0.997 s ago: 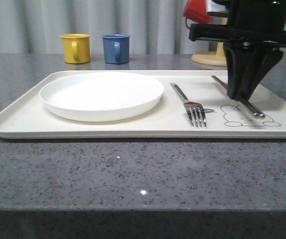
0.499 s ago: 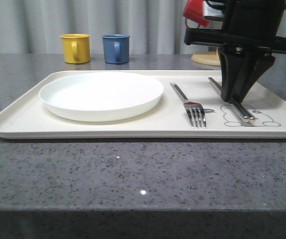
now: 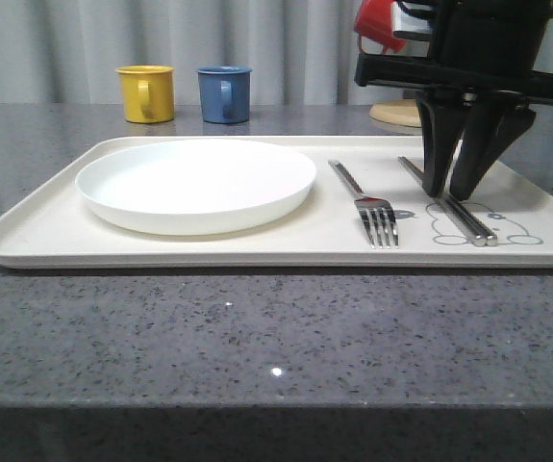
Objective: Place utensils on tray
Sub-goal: 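Place the chopsticks on the tray beside the fork and release, then grasp the metal spoon with the right gripper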
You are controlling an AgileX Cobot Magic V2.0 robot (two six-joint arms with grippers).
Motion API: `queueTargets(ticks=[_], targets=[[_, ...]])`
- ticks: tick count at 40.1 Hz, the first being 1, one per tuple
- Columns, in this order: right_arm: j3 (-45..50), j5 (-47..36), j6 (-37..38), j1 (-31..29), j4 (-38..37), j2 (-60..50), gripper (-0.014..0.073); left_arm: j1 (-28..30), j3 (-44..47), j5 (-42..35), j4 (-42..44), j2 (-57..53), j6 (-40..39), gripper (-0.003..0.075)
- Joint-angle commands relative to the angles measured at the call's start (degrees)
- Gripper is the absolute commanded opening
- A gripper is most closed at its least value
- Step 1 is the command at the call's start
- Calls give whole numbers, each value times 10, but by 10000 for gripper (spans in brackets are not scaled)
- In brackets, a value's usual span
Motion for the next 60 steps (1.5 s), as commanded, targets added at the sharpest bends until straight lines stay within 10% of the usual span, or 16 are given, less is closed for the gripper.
queueTargets(ticks=[1, 18, 39, 60], targets=[[-17, -3, -1, 0, 8, -27, 241, -5, -16, -48, -7, 7, -5, -18], [-99, 100, -66, -32, -59, -40, 249, -5, -16, -48, -7, 7, -5, -18], [-107, 100, -306, -251, -117, -46, 371, -5, -16, -48, -7, 7, -5, -18], [-107, 71, -315, -309, -99, 12, 371, -5, -16, -48, -7, 7, -5, -18]])
